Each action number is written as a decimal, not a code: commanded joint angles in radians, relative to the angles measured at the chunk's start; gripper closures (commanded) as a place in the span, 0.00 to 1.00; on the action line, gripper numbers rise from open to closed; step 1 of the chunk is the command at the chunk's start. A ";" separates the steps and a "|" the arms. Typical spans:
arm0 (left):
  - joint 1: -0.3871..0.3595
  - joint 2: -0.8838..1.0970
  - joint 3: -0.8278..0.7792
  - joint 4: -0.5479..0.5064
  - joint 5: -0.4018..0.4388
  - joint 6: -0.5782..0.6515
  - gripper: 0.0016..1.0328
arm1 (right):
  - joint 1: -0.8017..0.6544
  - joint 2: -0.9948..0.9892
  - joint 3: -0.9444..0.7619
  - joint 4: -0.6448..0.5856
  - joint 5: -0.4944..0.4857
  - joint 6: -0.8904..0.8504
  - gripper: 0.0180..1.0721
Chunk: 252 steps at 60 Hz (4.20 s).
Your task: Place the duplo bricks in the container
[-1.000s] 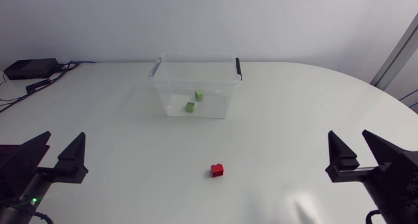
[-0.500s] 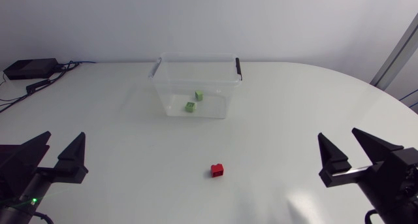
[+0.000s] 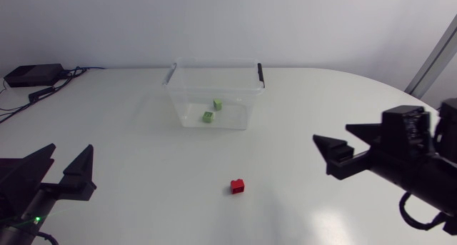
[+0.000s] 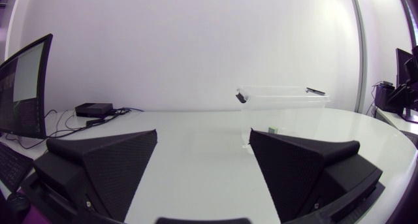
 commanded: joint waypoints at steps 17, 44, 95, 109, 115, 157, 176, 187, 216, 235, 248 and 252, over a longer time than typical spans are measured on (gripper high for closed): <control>-0.003 -0.010 -0.018 0.007 -0.003 0.007 0.04 | 0.222 0.362 0.174 -0.071 0.076 0.218 0.05; -0.003 -0.010 -0.018 0.007 -0.003 0.007 0.04 | 0.447 0.809 0.377 -0.239 0.126 0.529 0.05; -0.003 -0.010 -0.018 0.007 -0.003 0.007 0.04 | 0.495 1.165 0.596 -0.206 0.163 0.517 0.75; -0.003 -0.010 -0.018 0.007 -0.003 0.007 0.04 | 0.492 1.178 0.616 -0.240 0.185 0.496 0.82; -0.003 -0.010 -0.018 0.007 -0.003 0.007 0.04 | 0.492 1.184 0.627 -0.257 0.183 0.496 0.82; -0.003 -0.010 -0.018 0.007 -0.003 0.007 0.04 | 0.427 1.284 0.846 -0.608 0.071 0.646 0.04; -0.003 -0.010 -0.018 0.007 -0.003 0.007 0.04 | 0.400 1.330 0.865 -0.653 -0.029 0.714 0.05; -0.003 -0.010 -0.018 0.007 -0.003 0.007 0.04 | 0.392 1.356 0.905 -0.694 -0.071 0.701 0.15; -0.003 -0.010 -0.018 0.007 -0.003 0.007 0.04 | 0.380 1.387 0.957 -0.729 -0.042 0.637 0.71; -0.003 -0.010 -0.018 0.007 -0.003 0.007 0.04 | 0.387 1.323 0.961 -0.733 0.024 0.605 0.79; -0.003 -0.010 -0.018 0.007 -0.003 0.007 0.04 | 0.381 1.201 1.047 -0.726 0.125 0.565 0.79; -0.003 -0.010 -0.018 0.007 -0.003 0.007 0.04 | 0.374 1.183 1.093 -0.720 0.156 0.542 0.79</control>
